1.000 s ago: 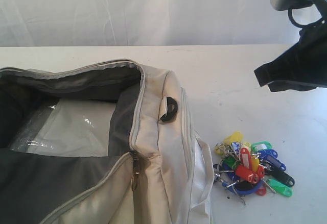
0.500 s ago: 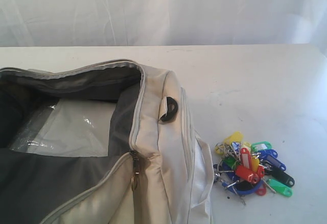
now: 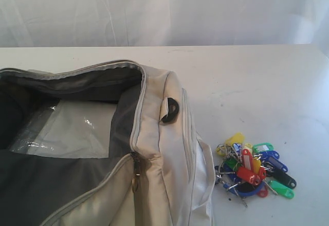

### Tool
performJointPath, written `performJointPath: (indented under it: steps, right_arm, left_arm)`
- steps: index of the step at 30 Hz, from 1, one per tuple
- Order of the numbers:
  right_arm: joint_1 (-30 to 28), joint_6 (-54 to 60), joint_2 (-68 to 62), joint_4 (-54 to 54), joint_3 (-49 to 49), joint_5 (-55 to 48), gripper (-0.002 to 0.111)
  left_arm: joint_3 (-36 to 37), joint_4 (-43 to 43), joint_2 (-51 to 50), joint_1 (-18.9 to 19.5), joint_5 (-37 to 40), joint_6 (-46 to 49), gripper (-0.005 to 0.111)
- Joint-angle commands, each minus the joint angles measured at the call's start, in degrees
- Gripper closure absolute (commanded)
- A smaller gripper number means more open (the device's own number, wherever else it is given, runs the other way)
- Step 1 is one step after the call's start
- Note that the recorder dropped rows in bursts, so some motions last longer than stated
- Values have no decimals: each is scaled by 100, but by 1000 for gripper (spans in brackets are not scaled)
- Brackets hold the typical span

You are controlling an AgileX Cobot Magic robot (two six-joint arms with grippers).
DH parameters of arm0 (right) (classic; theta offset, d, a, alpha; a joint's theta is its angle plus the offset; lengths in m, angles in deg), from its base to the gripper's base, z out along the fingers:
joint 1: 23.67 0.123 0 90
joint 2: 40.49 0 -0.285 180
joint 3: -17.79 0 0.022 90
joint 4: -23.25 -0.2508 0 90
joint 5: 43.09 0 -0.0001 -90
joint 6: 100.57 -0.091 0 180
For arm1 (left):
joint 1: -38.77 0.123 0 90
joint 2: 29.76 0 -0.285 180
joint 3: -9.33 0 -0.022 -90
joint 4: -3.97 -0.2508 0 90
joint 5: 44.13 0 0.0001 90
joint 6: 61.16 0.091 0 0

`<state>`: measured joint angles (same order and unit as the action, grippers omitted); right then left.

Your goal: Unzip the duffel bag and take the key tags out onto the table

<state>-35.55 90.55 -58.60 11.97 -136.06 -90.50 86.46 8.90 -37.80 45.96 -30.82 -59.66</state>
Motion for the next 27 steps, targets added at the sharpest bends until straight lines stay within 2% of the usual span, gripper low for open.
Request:
performJointPath:
  steps: [1,7,8,9,10,11,14,16,18,20,27]
  right_arm:
    - [-86,-1,287,41,1028,397,107]
    - [-86,-32,486,41,2645,645,107]
    - [-86,-108,529,9,2833,1217,107]
    - [-86,-109,661,-41,3303,2368,107]
    - [-86,-109,732,-41,3529,2741,107]
    - [-86,-109,970,-41,3985,3552,107]
    - [-86,-109,1032,-41,4755,4545,107]
    - [-86,-109,1032,-41,5106,4578,107]
    - [-86,-109,1032,-90,5106,3365,107]
    - [-86,-109,1032,-67,5106,2609,107]
    - [-86,-109,1032,-91,5106,2610,107]
  left_arm:
    - [9,11,26,13,-7,6,107]
    - [9,11,26,13,-7,6,107]
    - [9,11,26,13,-7,6,107]
    - [9,11,26,13,-7,6,107]
    - [9,11,26,13,-7,6,107]
    - [9,11,26,13,-7,6,107]
    - [9,11,26,13,-7,6,107]
    - [9,11,26,13,3,6,107]
    - [9,11,26,13,7,6,107]
    - [9,11,26,13,4,6,107]
    - [9,11,26,13,4,6,107]
